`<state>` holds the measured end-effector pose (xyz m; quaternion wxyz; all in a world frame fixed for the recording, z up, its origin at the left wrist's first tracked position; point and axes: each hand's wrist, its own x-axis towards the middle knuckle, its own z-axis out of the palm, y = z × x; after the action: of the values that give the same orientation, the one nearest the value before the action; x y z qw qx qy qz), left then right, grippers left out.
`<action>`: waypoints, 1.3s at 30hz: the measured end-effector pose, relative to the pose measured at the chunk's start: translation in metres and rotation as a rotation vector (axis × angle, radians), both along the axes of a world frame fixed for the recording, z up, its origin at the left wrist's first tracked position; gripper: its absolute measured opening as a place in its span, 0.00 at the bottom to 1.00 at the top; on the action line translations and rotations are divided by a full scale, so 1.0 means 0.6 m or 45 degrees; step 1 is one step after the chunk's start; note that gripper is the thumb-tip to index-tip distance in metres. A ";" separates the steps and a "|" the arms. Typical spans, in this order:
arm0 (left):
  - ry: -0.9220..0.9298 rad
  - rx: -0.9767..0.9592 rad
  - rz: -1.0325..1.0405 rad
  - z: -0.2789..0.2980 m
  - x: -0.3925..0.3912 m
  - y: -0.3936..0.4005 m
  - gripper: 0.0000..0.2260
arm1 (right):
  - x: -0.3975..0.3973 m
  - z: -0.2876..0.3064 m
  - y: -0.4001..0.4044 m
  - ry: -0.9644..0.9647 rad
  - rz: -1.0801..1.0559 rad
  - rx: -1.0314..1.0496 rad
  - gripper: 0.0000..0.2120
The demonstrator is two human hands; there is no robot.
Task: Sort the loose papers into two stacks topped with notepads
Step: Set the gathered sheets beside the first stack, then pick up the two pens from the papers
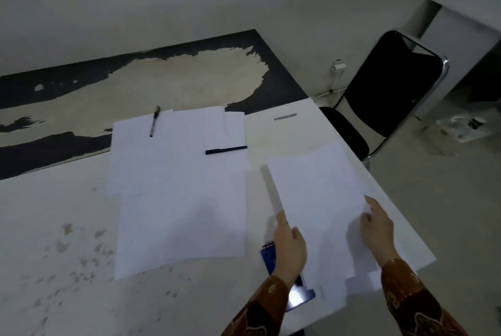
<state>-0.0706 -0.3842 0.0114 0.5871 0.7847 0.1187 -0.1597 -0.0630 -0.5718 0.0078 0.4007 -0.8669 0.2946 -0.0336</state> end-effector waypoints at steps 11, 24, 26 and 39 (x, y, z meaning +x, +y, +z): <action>0.213 -0.085 -0.040 -0.014 0.001 -0.052 0.26 | 0.019 -0.039 -0.064 0.203 -0.033 -0.362 0.23; -0.044 0.210 0.387 -0.015 0.139 0.331 0.13 | 0.320 -0.051 0.361 -0.065 1.011 -0.306 0.24; -0.062 0.268 0.430 -0.023 0.176 0.398 0.14 | 0.374 -0.081 0.414 0.056 0.987 -0.392 0.25; -0.178 0.970 0.242 -0.063 0.565 0.579 0.15 | 0.398 -0.147 0.464 -0.263 0.688 -0.738 0.08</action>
<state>0.2685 -0.0367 -0.0265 0.2727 0.9408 0.2012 0.0045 0.1758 -0.2934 -0.0801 0.1619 -0.9822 -0.0073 -0.0955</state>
